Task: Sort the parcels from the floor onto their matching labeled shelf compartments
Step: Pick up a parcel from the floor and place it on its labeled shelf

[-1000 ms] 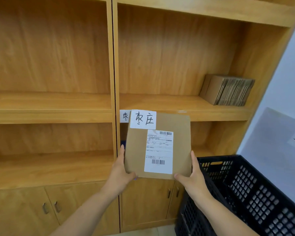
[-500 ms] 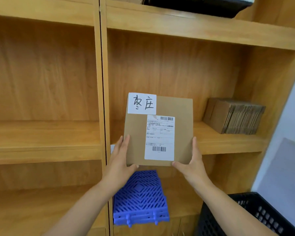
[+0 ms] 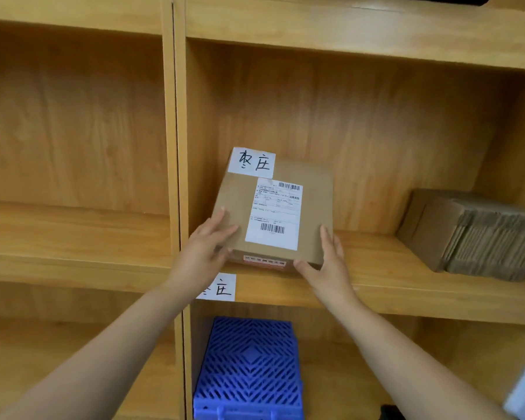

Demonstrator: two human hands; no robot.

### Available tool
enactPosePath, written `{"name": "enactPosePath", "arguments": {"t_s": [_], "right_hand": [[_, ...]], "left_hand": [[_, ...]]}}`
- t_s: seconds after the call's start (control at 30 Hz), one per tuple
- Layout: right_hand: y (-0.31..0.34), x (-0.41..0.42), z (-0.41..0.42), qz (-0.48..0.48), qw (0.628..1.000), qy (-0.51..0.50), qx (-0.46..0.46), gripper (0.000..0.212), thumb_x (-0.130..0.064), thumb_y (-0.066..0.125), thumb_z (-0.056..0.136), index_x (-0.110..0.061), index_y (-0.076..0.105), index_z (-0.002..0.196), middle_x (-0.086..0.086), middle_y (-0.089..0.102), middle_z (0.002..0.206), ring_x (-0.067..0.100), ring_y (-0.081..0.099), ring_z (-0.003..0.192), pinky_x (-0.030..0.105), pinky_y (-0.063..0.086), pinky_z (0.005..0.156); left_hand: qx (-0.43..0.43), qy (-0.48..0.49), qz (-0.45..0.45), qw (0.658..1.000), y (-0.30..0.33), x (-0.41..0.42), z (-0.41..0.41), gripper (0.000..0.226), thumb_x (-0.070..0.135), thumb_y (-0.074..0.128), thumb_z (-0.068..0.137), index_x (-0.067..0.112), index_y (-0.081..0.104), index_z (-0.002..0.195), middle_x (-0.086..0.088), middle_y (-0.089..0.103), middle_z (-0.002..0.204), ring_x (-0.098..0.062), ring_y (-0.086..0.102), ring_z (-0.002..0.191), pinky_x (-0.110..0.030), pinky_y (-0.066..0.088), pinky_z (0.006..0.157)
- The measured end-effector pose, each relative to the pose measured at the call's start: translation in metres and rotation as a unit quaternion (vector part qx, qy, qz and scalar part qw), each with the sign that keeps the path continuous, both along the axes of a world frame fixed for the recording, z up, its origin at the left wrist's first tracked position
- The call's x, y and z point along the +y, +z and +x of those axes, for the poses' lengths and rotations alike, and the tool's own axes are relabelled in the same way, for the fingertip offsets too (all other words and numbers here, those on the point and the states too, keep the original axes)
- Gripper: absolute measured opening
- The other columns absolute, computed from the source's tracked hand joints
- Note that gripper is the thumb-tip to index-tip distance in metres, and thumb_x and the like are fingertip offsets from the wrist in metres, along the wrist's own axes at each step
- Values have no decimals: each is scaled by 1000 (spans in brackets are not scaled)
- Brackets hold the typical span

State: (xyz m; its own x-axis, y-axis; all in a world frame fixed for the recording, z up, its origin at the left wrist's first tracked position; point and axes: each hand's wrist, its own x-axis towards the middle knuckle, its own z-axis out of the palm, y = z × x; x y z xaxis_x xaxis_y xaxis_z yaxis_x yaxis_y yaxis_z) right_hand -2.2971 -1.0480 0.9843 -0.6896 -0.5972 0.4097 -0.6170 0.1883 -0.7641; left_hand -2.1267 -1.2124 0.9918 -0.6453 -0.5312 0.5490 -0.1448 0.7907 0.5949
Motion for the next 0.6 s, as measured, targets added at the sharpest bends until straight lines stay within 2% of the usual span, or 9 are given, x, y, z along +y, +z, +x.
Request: {"name": "enactPosePath", "arguments": {"t_s": [0.1, 0.2, 0.3, 0.43, 0.53, 0.6], "right_hand": [[-2, -13, -14, 51, 998, -18, 42, 75, -43, 59, 84, -37, 18, 147, 4, 10, 158, 22, 13, 145, 49, 16, 117], [-5, -20, -24, 101, 990, -30, 96, 66, -46, 53, 88, -38, 21, 146, 6, 13, 158, 22, 12, 145, 46, 14, 115], [-6, -24, -30, 122, 983, -43, 133, 63, -47, 50, 88, -39, 23, 145, 10, 19, 156, 26, 21, 142, 44, 15, 112], [-6, -31, -36, 145, 974, -56, 167, 60, -50, 46, 89, -38, 26, 144, 14, 25, 153, 28, 29, 138, 42, 15, 113], [-8, -36, -41, 146, 973, -52, 170, 57, -47, 48, 89, -40, 29, 142, 13, 30, 151, 25, 31, 138, 43, 14, 114], [-9, -38, -42, 137, 975, -52, 166, 54, -46, 49, 89, -40, 32, 140, 11, 35, 148, 24, 36, 135, 43, 16, 114]], "left_hand": [[-52, 41, -31, 997, -5, -7, -11, 58, 5, 51, 90, 36, 38, 137, 23, 19, 147, -19, 12, 144, -37, 17, 117], [-69, 64, -37, 995, -13, -14, -16, 62, 0, 47, 89, 38, 39, 136, 16, 26, 151, -22, 17, 142, -37, 22, 116], [-65, 84, -58, 993, -17, -19, -22, 59, 0, 44, 90, 37, 41, 135, 12, 30, 151, -23, 20, 141, -37, 22, 116], [-69, 113, -88, 987, -20, -18, -31, 57, 0, 40, 91, 33, 39, 137, 8, 30, 152, -26, 11, 143, -38, 16, 116], [-80, 141, -150, 975, -20, -17, -35, 59, -1, 45, 88, 26, 35, 140, 4, 34, 150, -24, 12, 144, -39, 19, 115], [-80, 163, -223, 958, -21, -20, -37, 63, -3, 54, 83, 20, 39, 139, -1, 42, 146, -24, 19, 143, -38, 13, 115]]}}
